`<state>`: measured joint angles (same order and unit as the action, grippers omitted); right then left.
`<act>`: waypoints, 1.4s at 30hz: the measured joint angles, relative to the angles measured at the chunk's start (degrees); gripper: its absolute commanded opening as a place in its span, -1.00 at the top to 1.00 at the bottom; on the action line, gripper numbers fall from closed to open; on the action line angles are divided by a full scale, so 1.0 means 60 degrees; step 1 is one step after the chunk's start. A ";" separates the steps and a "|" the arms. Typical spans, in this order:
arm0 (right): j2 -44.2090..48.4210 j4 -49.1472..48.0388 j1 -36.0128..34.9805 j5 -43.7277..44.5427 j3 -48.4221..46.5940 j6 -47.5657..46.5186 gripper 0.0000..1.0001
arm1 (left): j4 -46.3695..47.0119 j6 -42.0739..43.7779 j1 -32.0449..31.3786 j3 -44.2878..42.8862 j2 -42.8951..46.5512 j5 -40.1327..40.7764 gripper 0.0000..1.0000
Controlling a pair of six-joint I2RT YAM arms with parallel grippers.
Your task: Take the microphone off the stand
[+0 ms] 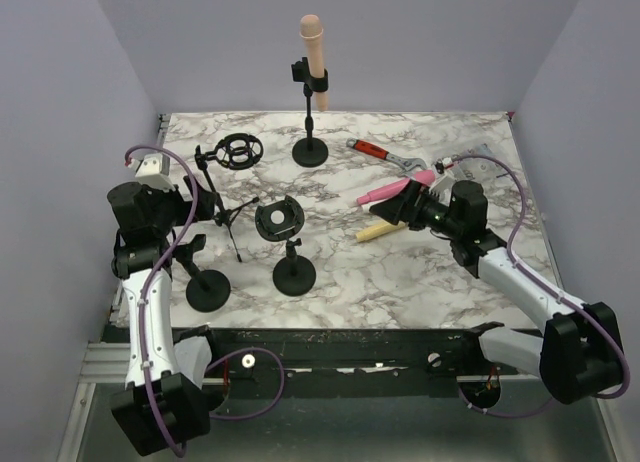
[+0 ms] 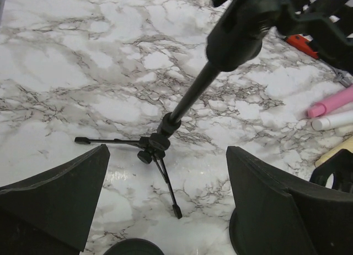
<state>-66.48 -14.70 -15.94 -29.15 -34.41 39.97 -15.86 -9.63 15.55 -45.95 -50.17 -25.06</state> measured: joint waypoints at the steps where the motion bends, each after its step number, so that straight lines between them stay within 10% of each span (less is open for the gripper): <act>1: 0.0036 0.0040 -0.0109 0.0058 -0.0036 -0.0029 -1.00 | 0.0124 -0.0051 0.0219 0.0153 -0.0044 -0.0313 -0.72; 42: 0.0608 0.0790 -0.0845 0.1213 -0.0310 -0.0605 -1.00 | 0.1650 -0.0011 0.1260 0.0331 -0.3366 -0.3442 0.07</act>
<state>-62.83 -9.96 -21.02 -21.87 -36.27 36.34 -5.96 -9.69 23.11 -43.97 -70.37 -45.71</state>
